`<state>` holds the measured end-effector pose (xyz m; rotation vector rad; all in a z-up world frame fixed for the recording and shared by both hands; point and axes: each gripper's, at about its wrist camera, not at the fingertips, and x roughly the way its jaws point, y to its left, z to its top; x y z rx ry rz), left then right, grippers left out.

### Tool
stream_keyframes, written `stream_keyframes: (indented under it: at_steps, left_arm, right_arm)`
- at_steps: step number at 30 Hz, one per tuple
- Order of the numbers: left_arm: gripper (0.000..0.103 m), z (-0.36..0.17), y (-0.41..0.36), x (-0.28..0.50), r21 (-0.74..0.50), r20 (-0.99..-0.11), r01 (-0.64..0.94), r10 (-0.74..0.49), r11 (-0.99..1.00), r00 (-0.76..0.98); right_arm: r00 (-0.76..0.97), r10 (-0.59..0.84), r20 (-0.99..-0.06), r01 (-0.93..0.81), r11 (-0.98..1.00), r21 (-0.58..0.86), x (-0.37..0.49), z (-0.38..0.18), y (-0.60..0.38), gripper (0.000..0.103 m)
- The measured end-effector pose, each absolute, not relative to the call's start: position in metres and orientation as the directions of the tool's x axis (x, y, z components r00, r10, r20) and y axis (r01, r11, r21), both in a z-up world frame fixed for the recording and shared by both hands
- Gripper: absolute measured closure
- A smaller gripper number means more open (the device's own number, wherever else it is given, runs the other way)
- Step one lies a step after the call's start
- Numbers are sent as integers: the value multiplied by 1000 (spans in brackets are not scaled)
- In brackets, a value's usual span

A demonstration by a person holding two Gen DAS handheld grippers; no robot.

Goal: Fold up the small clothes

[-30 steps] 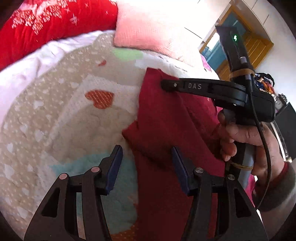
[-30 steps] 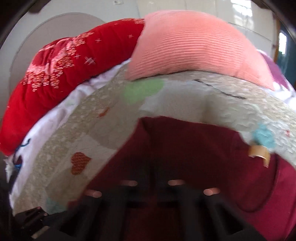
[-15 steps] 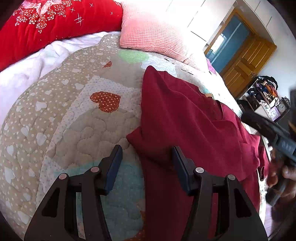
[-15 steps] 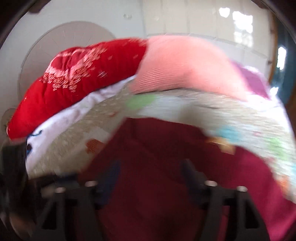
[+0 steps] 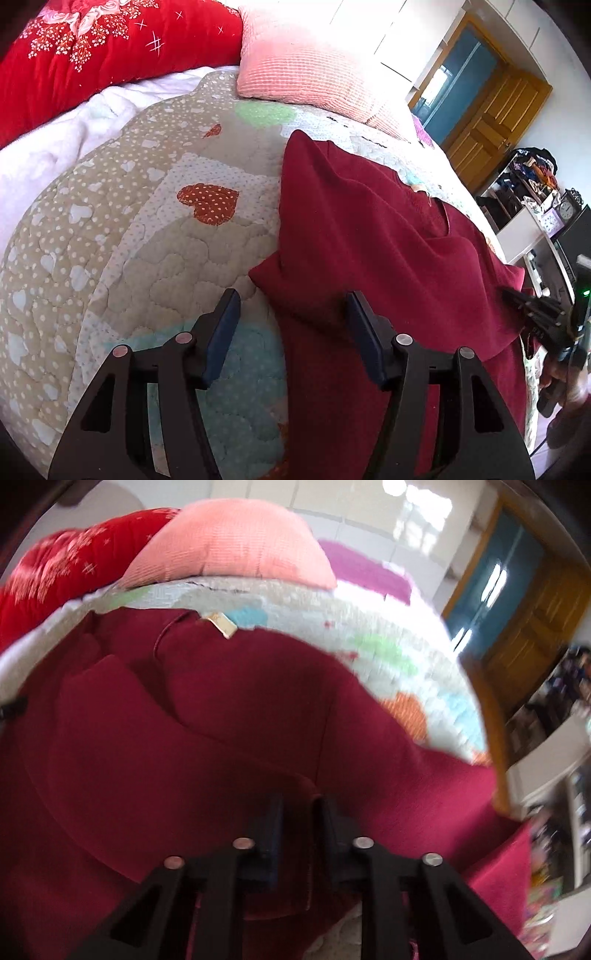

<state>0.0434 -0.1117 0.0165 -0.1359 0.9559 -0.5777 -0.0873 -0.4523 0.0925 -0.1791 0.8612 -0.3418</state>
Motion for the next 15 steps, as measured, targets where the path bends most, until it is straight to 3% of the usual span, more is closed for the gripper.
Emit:
stream_keyframes:
  at_steps: [5,8,10,12,15]
  left_arm:
    - [40,16,-114,42,-340,-732,414,-514,844,447]
    - [39,16,-116,41,-333,-733,417,-510,846,449]
    - [39,16,-115,42,-337,-732,416,-513,845,449]
    - [39,16,-115,42,-337,-732,416,-513,845,449]
    - [39,17,-114,41,-333,-729,418,-512,845,454]
  right_arm:
    - [664,-435,-608,330,900,-283,-98,124,-463,98]
    - [613,-434,-661,343,899,-272,-86,107,-475,98]
    - [552,-454,-699,351,887,-299,-78,92,-479,94]
    - [559,-479,-676,393,872,-293,-85,101,-477,81]
    - [633,-421,-649,399,897,-193,-96,125,-463,74]
